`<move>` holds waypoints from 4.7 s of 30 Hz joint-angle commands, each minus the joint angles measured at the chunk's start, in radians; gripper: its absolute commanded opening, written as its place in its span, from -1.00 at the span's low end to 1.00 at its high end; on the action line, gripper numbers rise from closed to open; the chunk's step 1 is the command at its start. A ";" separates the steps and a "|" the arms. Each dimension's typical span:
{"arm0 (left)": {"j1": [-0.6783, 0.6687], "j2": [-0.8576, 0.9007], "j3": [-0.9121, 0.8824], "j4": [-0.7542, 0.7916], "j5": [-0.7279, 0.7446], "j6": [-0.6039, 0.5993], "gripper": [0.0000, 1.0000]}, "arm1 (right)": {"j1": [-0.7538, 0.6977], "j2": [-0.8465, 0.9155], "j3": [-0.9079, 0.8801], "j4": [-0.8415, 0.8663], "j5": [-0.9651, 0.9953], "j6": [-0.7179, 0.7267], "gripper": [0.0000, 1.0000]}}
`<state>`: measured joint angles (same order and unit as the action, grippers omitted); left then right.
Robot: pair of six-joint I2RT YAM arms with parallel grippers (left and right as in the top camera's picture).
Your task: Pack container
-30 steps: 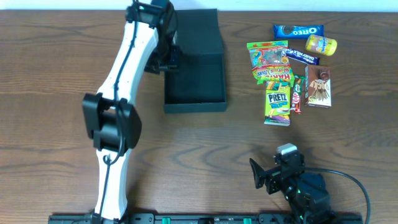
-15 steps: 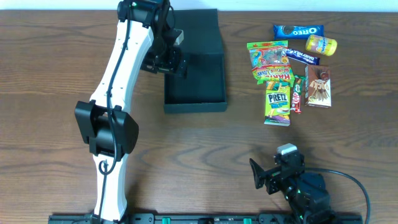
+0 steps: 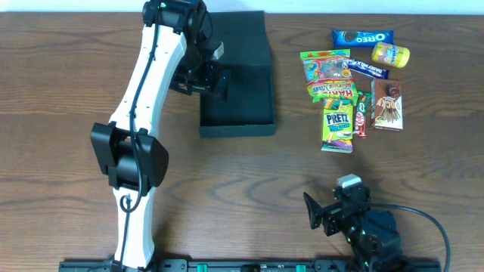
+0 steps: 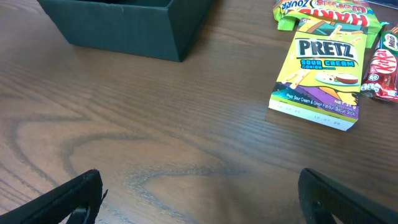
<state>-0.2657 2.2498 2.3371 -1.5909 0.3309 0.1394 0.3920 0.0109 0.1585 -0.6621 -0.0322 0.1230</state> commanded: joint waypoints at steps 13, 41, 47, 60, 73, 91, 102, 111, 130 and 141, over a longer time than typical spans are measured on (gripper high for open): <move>-0.003 -0.001 0.011 -0.009 0.029 0.018 0.91 | 0.000 -0.005 -0.003 0.102 -0.004 0.140 0.99; -0.003 -0.001 0.010 0.200 -0.001 0.018 0.91 | -0.595 0.973 0.637 0.486 -0.418 0.073 0.98; -0.003 -0.001 0.010 0.211 -0.001 0.018 0.91 | -0.620 1.442 1.026 0.381 -0.478 -0.143 0.99; -0.003 -0.001 0.010 0.216 -0.001 0.049 0.91 | -0.587 1.962 1.443 0.156 -0.553 -0.204 0.99; -0.003 -0.001 0.010 0.208 -0.001 0.053 0.91 | -0.495 2.100 1.445 0.153 -0.336 -0.198 0.98; -0.003 -0.001 0.010 0.185 -0.002 0.073 0.91 | -0.438 2.253 1.445 0.172 -0.203 -0.067 0.53; -0.002 -0.001 0.010 0.177 -0.049 0.093 0.91 | -0.425 2.256 1.566 0.068 -0.235 -0.023 -0.97; 0.039 -0.003 0.011 0.177 -0.054 0.093 0.91 | -0.394 2.203 1.895 -0.190 -0.290 -0.027 -0.97; 0.340 -0.047 0.011 0.193 0.029 0.092 0.91 | -0.042 2.041 1.903 -0.401 -0.515 0.618 -0.97; 0.344 -0.047 0.011 0.198 0.053 0.092 0.91 | 0.076 2.041 1.792 -0.290 -0.325 0.784 -0.97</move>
<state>0.0769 2.2448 2.3371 -1.3899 0.3492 0.2150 0.4633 2.0743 1.9617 -0.9688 -0.4103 0.8398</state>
